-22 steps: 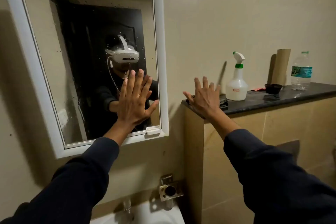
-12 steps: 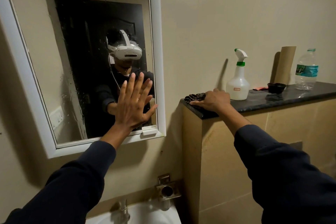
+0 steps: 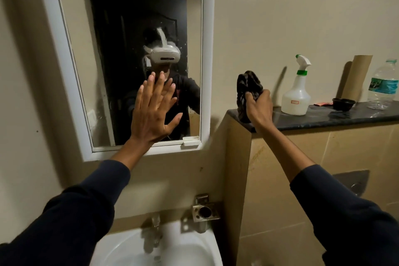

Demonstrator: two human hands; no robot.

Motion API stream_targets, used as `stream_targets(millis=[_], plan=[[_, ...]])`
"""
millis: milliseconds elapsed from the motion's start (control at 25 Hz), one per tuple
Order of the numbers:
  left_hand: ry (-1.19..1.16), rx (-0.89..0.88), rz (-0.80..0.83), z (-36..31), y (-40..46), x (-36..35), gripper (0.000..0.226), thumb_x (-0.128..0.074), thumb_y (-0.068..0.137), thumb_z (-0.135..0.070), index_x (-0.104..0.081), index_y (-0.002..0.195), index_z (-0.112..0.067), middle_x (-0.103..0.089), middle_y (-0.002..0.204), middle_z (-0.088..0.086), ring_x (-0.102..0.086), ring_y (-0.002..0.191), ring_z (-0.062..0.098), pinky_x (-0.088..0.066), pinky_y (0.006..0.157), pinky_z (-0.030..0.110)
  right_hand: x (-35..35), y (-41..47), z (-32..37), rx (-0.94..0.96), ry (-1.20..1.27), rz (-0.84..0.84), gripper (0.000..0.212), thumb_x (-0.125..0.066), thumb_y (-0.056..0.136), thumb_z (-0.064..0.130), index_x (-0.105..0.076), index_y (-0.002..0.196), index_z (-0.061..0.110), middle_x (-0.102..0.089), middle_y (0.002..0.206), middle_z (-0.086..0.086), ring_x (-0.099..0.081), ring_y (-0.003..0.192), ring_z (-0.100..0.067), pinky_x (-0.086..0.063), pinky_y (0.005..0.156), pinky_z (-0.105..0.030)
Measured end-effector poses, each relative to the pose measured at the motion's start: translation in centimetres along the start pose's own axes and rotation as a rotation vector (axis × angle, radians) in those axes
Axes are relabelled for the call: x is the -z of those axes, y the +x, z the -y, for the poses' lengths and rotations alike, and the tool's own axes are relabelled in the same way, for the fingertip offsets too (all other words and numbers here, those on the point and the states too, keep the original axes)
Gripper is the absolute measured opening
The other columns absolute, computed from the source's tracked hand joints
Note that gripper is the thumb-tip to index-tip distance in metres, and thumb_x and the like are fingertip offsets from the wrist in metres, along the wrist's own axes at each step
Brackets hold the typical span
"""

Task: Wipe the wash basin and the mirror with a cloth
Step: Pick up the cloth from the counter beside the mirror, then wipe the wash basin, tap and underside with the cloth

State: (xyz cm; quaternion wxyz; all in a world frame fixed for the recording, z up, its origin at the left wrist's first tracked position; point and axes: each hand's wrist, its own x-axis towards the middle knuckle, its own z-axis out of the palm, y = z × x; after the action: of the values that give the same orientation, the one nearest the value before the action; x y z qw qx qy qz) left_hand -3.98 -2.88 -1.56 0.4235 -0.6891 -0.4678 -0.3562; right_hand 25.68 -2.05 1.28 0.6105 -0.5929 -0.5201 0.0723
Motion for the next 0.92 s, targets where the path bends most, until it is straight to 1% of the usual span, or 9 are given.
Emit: stream_targets(millis=[160, 240, 320, 400, 480, 600, 680, 760, 920], plan=[[-0.055, 0.122, -0.025, 3.1, -4.6, 2.4, 0.076, -0.04, 0.094, -0.055, -0.022, 0.155, -0.013, -0.016, 0.162, 0.019, -0.01, 0.151, 0.038, -0.011, 0.121, 0.053, -0.6, -6.6, 1.8, -0.056, 0.316, 0.055, 0.029, -0.051, 0.095, 0.026, -0.035, 0.115, 0.011, -0.052, 0.103, -0.003, -0.059, 0.094, -0.02, -0.053, 0.065, -0.027], [-0.055, 0.213, -0.019, 4.9, -7.7, 3.9, 0.073, -0.037, 0.095, -0.054, -0.024, 0.154, -0.013, -0.019, 0.161, 0.019, -0.012, 0.15, 0.039, -0.011, 0.122, 0.051, -1.7, -11.1, 1.6, -0.069, 0.427, 0.047, 0.036, -0.053, 0.095, 0.022, -0.034, 0.122, 0.008, -0.053, 0.1, 0.002, -0.06, 0.089, -0.003, -0.051, 0.061, -0.019], [-0.048, 0.343, -0.025, 6.6, -11.5, 5.1, 0.068, -0.039, 0.097, -0.049, -0.028, 0.153, -0.013, -0.022, 0.161, 0.018, -0.014, 0.15, 0.039, -0.012, 0.122, 0.05, -3.1, -16.0, 0.9, -0.053, 0.506, 0.026, 0.042, -0.055, 0.093, 0.017, -0.033, 0.129, 0.007, -0.053, 0.102, 0.008, -0.057, 0.086, 0.011, -0.051, 0.07, -0.013], [-0.052, 0.493, -0.015, 8.1, -16.7, 6.0, 0.063, -0.039, 0.098, -0.043, -0.029, 0.153, -0.014, -0.023, 0.161, 0.017, -0.015, 0.15, 0.037, -0.014, 0.122, 0.049, -5.2, -21.1, -0.9, -0.031, 0.547, 0.037, 0.052, -0.054, 0.091, 0.015, -0.032, 0.137, 0.013, -0.053, 0.121, 0.003, -0.054, 0.111, 0.003, -0.05, 0.094, -0.024], [-0.082, 0.632, 0.031, 8.7, -22.5, 6.7, 0.059, -0.038, 0.1, -0.039, -0.029, 0.153, -0.014, -0.023, 0.161, 0.014, -0.015, 0.151, 0.032, -0.014, 0.122, 0.046, -7.3, -26.1, -2.5, -0.016, 0.522, 0.087, 0.06, -0.053, 0.089, 0.015, -0.03, 0.144, 0.016, -0.047, 0.138, 0.0, -0.045, 0.128, -0.007, -0.042, 0.107, -0.03], [-0.185, 0.839, 0.188, 7.7, -31.9, 7.9, 0.056, -0.038, 0.101, -0.036, -0.028, 0.153, -0.016, -0.023, 0.162, 0.008, -0.016, 0.151, 0.024, -0.012, 0.124, 0.037, -10.7, -33.4, -4.1, -0.081, 0.498, 0.249, 0.055, -0.05, 0.092, 0.024, -0.031, 0.143, 0.025, -0.049, 0.131, 0.012, -0.046, 0.121, 0.005, -0.044, 0.1, -0.021], [-0.304, 1.007, 0.305, 5.8, -37.5, 8.6, 0.055, -0.039, 0.101, -0.034, -0.027, 0.153, -0.019, -0.024, 0.162, 0.004, -0.018, 0.15, 0.018, -0.015, 0.122, 0.032, -12.7, -37.3, -5.5, -0.104, 0.457, 0.372, 0.045, -0.049, 0.096, 0.031, -0.037, 0.139, 0.029, -0.054, 0.127, 0.006, -0.051, 0.119, -0.004, -0.048, 0.098, -0.032], [-0.437, 1.222, 0.402, 3.6, -42.1, 9.3, 0.055, -0.039, 0.102, -0.033, -0.025, 0.154, -0.021, -0.024, 0.162, 0.001, -0.021, 0.149, 0.016, -0.018, 0.119, 0.03, -14.9, -40.2, -7.1, -0.127, 0.387, 0.487, 0.037, -0.049, 0.098, 0.032, -0.042, 0.133, 0.024, -0.059, 0.123, 0.002, -0.057, 0.113, -0.012, -0.052, 0.093, -0.039], [-0.584, 1.699, 0.597, -0.7, -48.4, 9.4, 0.054, -0.038, 0.103, -0.032, -0.025, 0.154, -0.016, -0.028, 0.16, 0.006, -0.028, 0.146, 0.024, -0.025, 0.114, 0.033, -19.0, -44.1, -10.2, -0.084, 0.18, 0.761, 0.042, -0.045, 0.102, 0.028, -0.036, 0.143, 0.03, -0.063, 0.121, 0.002, -0.065, 0.101, -0.022, -0.056, 0.079, -0.036]])
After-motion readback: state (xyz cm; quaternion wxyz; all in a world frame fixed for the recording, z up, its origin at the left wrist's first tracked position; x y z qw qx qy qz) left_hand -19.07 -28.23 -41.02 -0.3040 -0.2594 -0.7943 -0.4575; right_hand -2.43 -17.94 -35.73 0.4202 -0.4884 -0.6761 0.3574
